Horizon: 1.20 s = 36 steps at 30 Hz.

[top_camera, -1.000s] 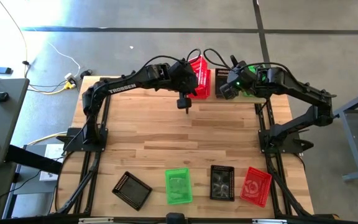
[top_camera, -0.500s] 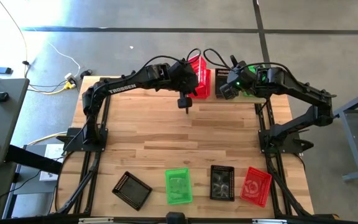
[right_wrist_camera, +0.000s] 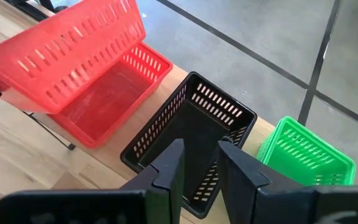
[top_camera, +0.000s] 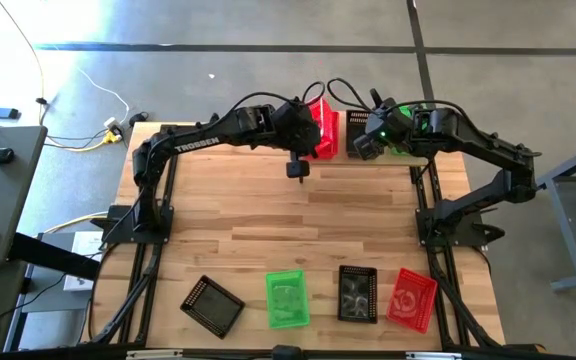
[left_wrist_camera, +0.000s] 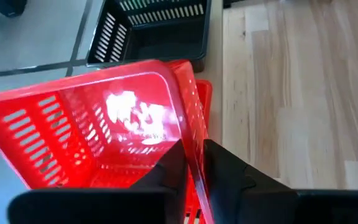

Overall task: Stack baskets on shelf by color
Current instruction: Stack the top red basket on top of the other red basket on the shelf

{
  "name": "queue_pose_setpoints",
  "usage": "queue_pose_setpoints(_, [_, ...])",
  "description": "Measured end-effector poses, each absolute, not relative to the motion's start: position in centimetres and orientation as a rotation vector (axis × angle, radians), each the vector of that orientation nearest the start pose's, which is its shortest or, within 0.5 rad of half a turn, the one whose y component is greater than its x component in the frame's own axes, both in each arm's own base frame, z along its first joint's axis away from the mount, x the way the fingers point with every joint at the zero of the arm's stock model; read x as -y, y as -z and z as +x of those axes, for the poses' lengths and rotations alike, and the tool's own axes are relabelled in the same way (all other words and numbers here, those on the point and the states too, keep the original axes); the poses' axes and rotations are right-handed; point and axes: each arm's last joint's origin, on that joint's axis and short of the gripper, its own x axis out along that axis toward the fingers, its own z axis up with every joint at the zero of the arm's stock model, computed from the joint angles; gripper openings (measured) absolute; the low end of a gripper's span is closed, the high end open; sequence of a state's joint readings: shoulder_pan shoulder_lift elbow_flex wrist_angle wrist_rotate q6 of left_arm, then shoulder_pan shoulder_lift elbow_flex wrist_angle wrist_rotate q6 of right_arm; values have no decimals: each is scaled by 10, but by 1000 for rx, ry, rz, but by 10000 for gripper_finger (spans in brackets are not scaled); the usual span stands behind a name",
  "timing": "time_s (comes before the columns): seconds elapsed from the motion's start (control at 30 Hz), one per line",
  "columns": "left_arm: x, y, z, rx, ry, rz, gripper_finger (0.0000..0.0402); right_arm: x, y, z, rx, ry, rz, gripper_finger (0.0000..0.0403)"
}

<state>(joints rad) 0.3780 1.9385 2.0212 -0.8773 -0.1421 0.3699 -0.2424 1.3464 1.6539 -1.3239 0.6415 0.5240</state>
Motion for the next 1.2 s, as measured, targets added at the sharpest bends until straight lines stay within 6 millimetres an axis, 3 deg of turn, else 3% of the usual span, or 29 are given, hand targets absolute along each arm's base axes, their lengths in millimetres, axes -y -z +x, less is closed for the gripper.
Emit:
queue_pose_setpoints(0.23, [-160, -362, 391, -863, -348, 253, 89, 71, -415, 214, -785, 1041, 242, 79])
queue_pose_setpoints(0.43, [-161, -363, 391, -869, -391, 270, 105, 71, -415, 214, -785, 1041, 243, 79])
queue_pose_setpoints(0.63, [-160, -363, 392, -862, -380, 268, 106, 71, -415, 214, -785, 1041, 242, 79])
queue_pose_setpoints(0.97, [-158, -339, 404, -961, -376, 312, 106, 70, -414, 213, -796, 1042, 239, 79])
queue_pose_setpoints(1.2, [-154, -338, 408, -959, -368, 345, 71, 70, -414, 212, -808, 1044, 235, 79])
